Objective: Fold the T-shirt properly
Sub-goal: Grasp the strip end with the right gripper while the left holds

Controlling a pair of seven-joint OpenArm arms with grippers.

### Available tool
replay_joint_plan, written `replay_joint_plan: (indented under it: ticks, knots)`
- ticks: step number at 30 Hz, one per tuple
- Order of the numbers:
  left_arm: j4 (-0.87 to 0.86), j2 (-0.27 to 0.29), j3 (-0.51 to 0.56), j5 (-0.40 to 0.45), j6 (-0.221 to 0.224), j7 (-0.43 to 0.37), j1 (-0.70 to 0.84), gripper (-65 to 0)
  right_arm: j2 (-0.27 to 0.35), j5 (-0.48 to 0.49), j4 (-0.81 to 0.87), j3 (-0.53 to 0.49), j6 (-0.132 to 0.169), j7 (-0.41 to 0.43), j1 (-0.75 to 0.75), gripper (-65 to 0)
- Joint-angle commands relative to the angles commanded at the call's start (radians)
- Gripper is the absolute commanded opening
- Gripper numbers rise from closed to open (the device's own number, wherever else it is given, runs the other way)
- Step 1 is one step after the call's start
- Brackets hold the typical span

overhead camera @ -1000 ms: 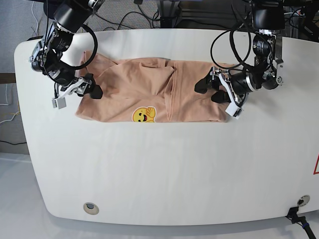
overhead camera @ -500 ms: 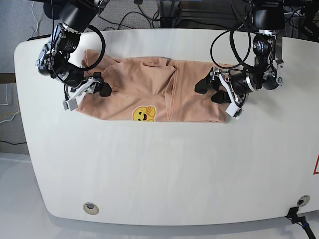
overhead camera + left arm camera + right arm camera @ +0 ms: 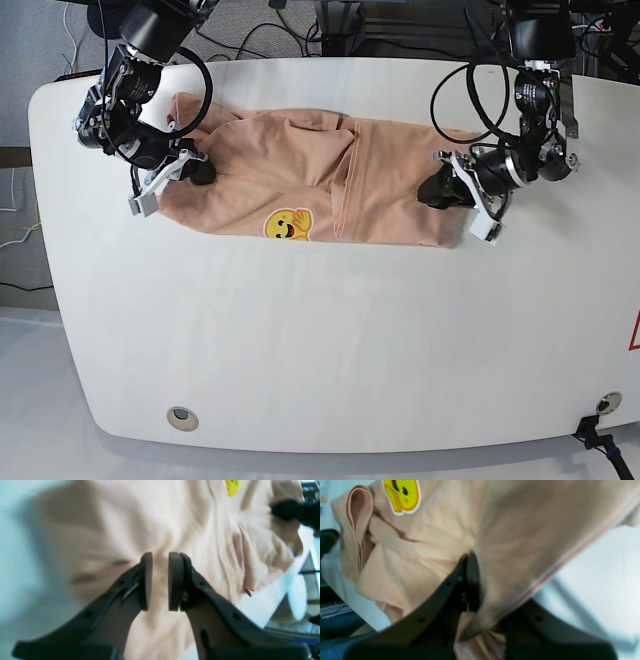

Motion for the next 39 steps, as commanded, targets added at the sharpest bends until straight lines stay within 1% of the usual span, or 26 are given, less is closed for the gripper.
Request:
replay_joint_plan:
  ticks: [3,5,8,13,19,22,25,29,31,34,37,39]
  knots:
    - [-0.002,-0.008,-0.057,0.003,0.000,0.003,0.002,-54.8,0.000,0.000,0.000,0.000,0.000,-0.002,0.000,-65.0]
    - [-0.003,-0.034,-0.061,0.003,0.000,0.003,0.002,-54.8,0.000,0.003,0.000,0.000,0.000,-0.002,0.000,-65.0]
    - [-0.005,-0.049,-0.061,0.003,0.000,0.003,0.014,-54.8,0.000,0.003,0.000,0.000,0.000,-0.002,0.002,-65.0]
    - [-0.060,-0.049,-0.061,0.003,0.000,0.003,0.029,-54.8,0.000,0.005,0.000,0.000,0.000,-0.002,0.002,-65.0]
    - [-0.071,-0.044,-0.057,0.005,0.000,0.002,0.043,-54.7,0.000,0.006,0.000,0.000,0.000,-0.002,0.002,-65.0]
    - [-0.117,-0.044,-0.012,0.044,0.000,-0.002,0.037,-54.7,0.000,0.006,0.000,0.000,0.000,-0.003,0.002,-65.0]
    - [-0.203,-0.044,0.000,0.086,0.000,-0.006,0.011,-54.3,0.000,0.008,0.002,0.000,0.000,-0.005,0.002,-65.0]
    - [-0.227,-0.044,0.005,0.091,0.000,-0.037,0.008,-54.3,-0.002,0.008,0.018,0.000,-0.002,-0.037,0.005,-65.0]
    - [-0.227,-0.044,0.005,0.089,0.000,-0.037,0.009,-54.3,-0.023,0.008,0.061,0.000,-0.002,-0.038,0.002,-65.0]
    - [-0.227,-0.044,0.005,0.087,0.000,-0.037,0.009,-54.3,-0.038,0.008,0.130,0.000,-0.002,-0.078,0.005,-65.0]
    - [-0.227,-0.044,0.005,0.087,0.000,-0.035,0.009,-54.3,-0.074,0.008,0.195,-0.002,-0.002,-0.091,0.006,-65.0]
    - [-0.227,-0.044,0.005,0.087,0.000,-0.035,0.011,-54.3,-0.087,0.008,0.204,-0.031,-0.002,-0.092,0.008,-65.0]
